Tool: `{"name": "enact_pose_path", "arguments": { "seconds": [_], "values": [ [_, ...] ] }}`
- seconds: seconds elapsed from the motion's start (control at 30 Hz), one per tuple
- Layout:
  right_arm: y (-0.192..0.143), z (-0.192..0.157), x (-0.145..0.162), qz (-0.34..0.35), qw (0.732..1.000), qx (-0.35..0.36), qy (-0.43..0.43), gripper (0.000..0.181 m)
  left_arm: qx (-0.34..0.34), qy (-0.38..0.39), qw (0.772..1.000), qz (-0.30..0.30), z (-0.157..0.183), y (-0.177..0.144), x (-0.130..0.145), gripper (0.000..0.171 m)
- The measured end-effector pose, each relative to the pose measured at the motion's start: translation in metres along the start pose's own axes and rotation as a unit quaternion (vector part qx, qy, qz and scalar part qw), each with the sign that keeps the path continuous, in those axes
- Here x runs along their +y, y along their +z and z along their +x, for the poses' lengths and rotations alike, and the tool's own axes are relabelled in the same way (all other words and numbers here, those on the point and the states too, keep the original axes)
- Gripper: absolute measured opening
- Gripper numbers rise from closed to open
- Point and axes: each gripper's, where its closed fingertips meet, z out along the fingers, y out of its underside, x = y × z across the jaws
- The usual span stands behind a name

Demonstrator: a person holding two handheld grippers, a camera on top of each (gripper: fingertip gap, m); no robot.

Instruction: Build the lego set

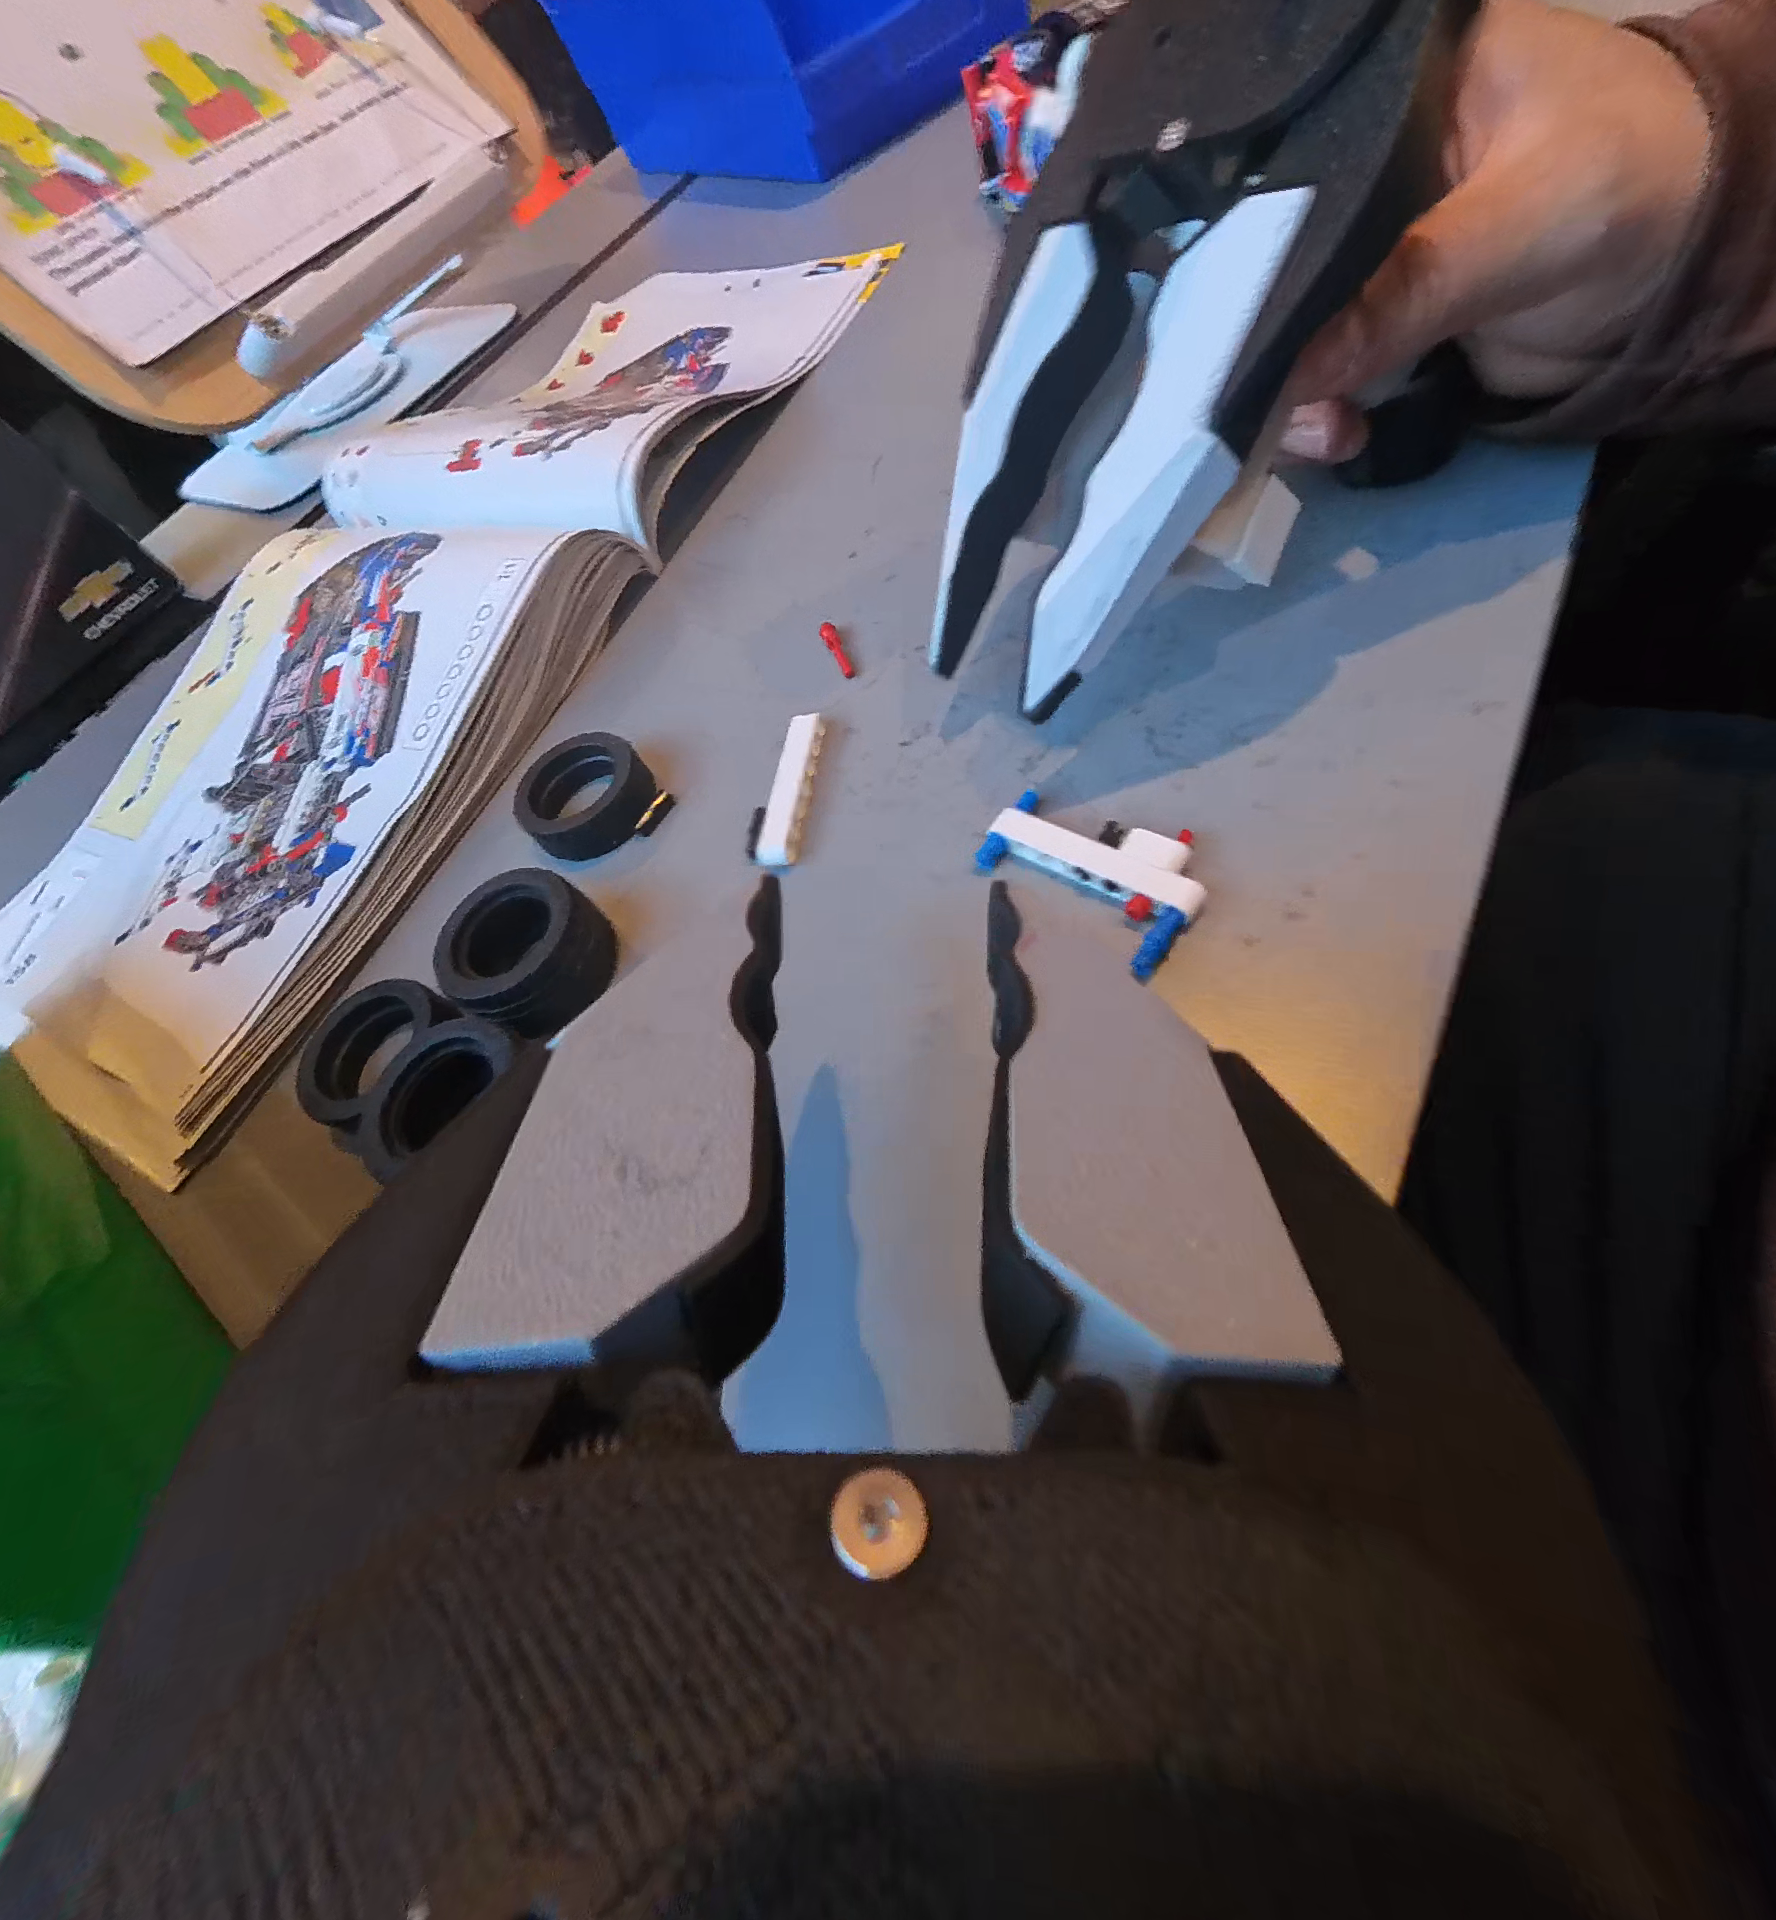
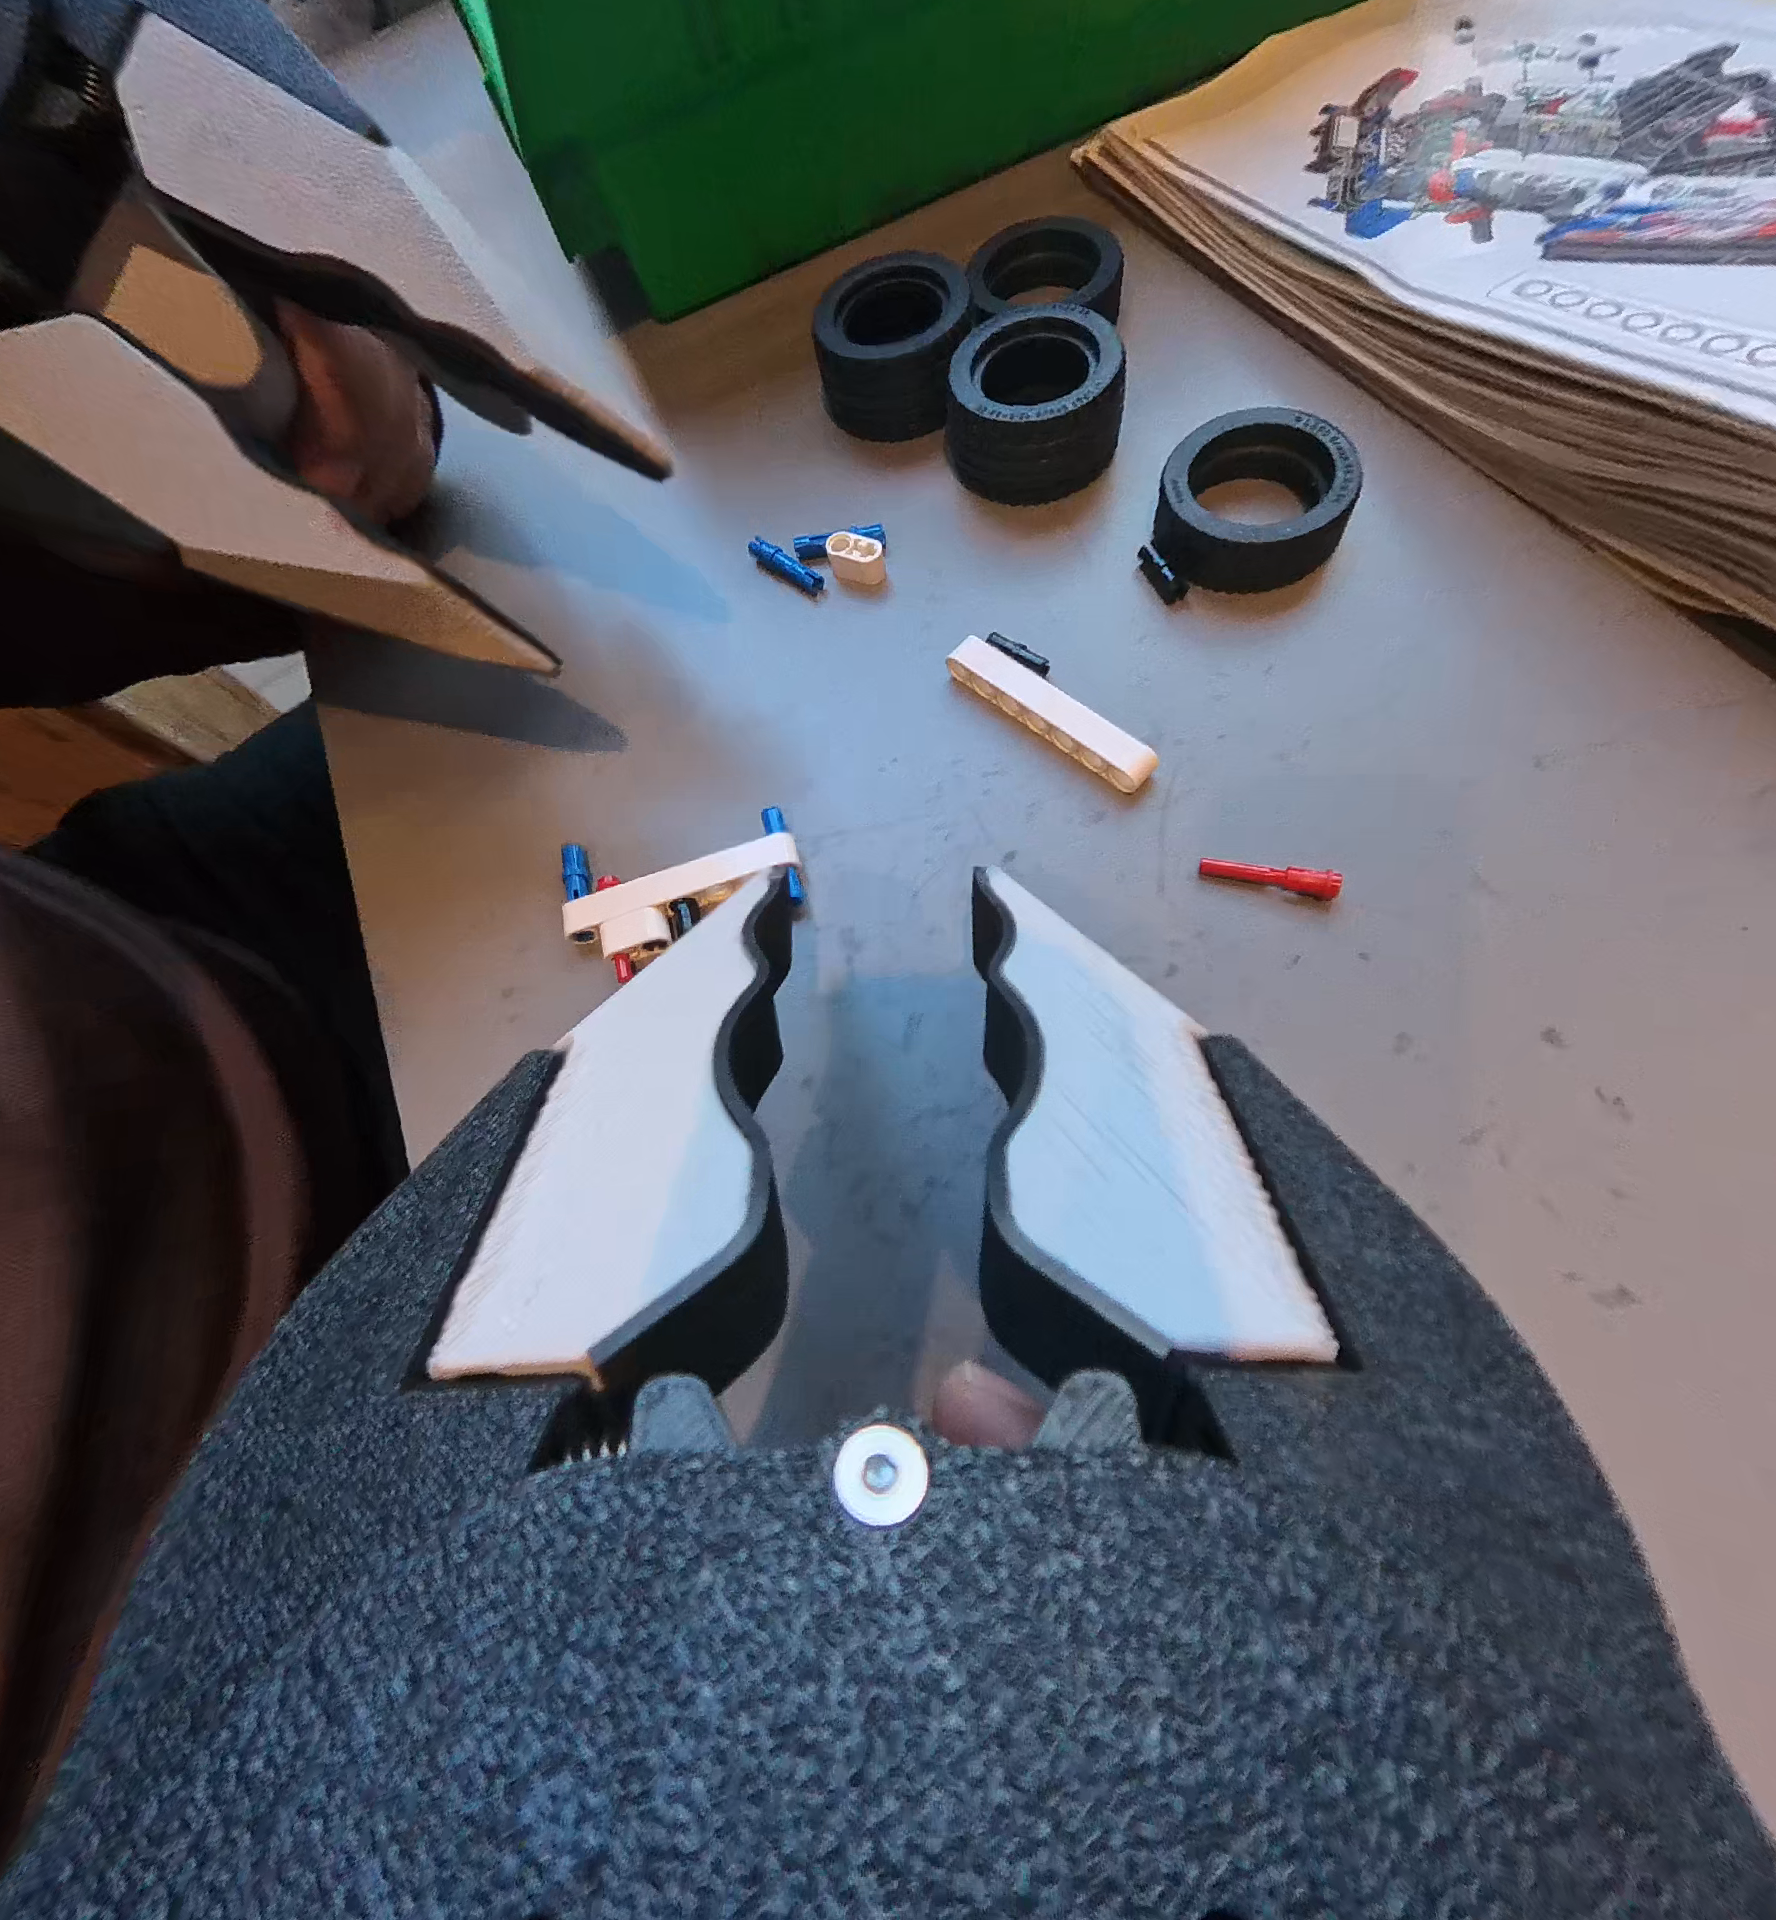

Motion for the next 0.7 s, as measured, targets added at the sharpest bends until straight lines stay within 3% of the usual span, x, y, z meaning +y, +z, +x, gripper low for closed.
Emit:
{"name": "enact_pose_path", "arguments": {
  "seconds": [0.1, 0.5, 0.7],
  "values": [
    [-0.001, 0.002, -0.006, 0.016, 1.0, 0.011, -0.012, 0.034, -0.043, -0.02, 0.999, -0.012, -0.017, 0.0, 0.005, 0.037],
    [-0.003, 0.015, -0.03, 0.075, 0.996, 0.024, -0.045, 0.033, -0.036, -0.112, 0.993, 0.016, -0.038, -0.005, 0.003, 0.037],
    [-0.005, 0.016, -0.036, 0.093, 0.995, 0.017, -0.045, 0.033, -0.037, -0.116, 0.993, 0.003, -0.04, -0.002, 0.006, 0.036]
  ]
}}
